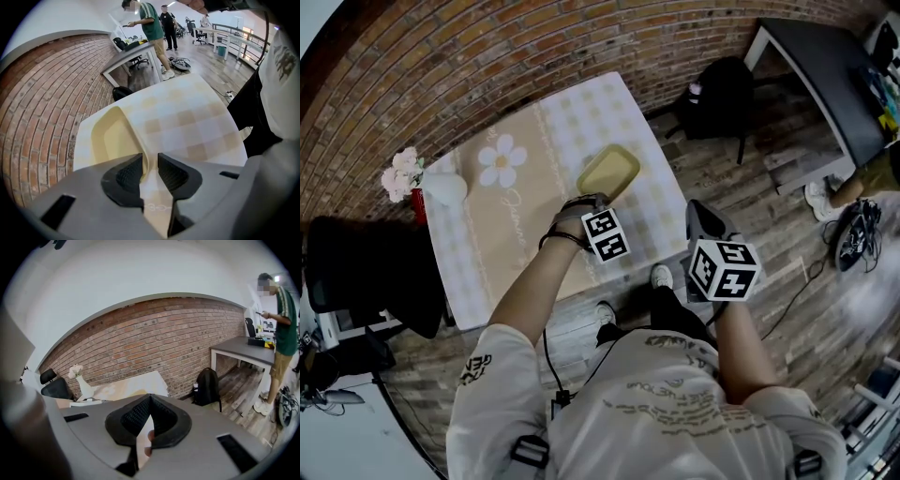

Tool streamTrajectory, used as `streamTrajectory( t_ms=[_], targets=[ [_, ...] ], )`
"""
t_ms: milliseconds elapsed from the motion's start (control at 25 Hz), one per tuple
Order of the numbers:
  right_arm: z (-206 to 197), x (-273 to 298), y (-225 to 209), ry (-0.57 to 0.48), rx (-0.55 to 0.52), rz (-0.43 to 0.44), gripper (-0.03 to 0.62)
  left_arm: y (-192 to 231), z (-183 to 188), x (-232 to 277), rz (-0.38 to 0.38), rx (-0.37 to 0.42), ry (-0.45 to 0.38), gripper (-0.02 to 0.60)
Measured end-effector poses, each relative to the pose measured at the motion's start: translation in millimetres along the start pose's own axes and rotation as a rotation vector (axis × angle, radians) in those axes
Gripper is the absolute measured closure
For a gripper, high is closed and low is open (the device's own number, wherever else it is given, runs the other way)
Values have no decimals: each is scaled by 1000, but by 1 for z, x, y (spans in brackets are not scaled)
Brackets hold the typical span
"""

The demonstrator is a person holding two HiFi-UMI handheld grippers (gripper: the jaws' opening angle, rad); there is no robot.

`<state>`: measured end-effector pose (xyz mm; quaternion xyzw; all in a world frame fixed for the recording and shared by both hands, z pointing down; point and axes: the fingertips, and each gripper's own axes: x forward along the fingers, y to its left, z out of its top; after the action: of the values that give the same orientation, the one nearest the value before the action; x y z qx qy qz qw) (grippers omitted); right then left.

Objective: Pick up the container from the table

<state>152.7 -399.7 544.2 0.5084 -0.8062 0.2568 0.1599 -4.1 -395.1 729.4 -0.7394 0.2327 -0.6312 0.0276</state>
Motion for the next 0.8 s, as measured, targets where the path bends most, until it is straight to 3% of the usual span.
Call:
streamTrajectory(
  t_ms=[200, 560, 800],
  targets=[
    [-2, -1, -3, 4, 2, -1, 603, -4, -7, 10, -21, 29, 33, 499],
    [-3, -4, -8, 9, -10, -19, 603, -7, -12, 20, -57, 151, 103, 499],
    [-2, -5, -10, 7, -9, -26, 603, -6, -13, 21, -82, 143, 107, 499]
  ],
)
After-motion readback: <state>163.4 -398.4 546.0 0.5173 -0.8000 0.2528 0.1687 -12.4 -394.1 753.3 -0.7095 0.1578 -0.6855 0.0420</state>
